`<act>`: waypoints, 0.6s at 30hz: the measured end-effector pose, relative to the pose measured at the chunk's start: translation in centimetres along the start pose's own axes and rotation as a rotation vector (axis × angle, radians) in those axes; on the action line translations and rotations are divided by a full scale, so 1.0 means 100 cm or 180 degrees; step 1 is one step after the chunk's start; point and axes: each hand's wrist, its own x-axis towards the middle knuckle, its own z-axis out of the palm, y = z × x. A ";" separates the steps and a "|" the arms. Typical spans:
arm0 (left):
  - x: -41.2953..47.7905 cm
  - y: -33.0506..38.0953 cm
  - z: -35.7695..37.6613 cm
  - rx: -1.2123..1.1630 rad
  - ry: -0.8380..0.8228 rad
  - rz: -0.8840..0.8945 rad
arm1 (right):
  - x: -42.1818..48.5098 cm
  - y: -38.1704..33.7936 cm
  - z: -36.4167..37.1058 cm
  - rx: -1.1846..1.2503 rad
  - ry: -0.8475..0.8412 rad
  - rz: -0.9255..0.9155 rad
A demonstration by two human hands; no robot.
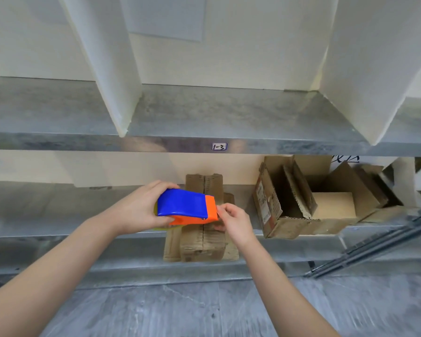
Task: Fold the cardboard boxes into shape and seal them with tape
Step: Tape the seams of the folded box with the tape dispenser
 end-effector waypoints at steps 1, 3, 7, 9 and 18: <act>0.002 -0.001 0.000 -0.0020 -0.0007 0.0026 | 0.001 -0.002 0.001 -0.0033 0.0052 0.0007; 0.003 -0.002 -0.002 -0.0095 -0.0025 0.0071 | 0.002 -0.004 0.000 -0.0096 0.0181 0.0023; 0.002 -0.005 -0.009 -0.0289 0.0061 0.0147 | 0.005 -0.006 -0.001 -0.0578 0.0463 -0.0154; 0.003 -0.006 -0.013 -0.0285 0.0040 0.0251 | 0.008 -0.005 0.003 -0.0924 0.0575 -0.0300; -0.001 -0.022 -0.020 -0.0279 0.0047 0.0281 | 0.016 -0.011 0.001 -0.1033 0.0739 -0.0180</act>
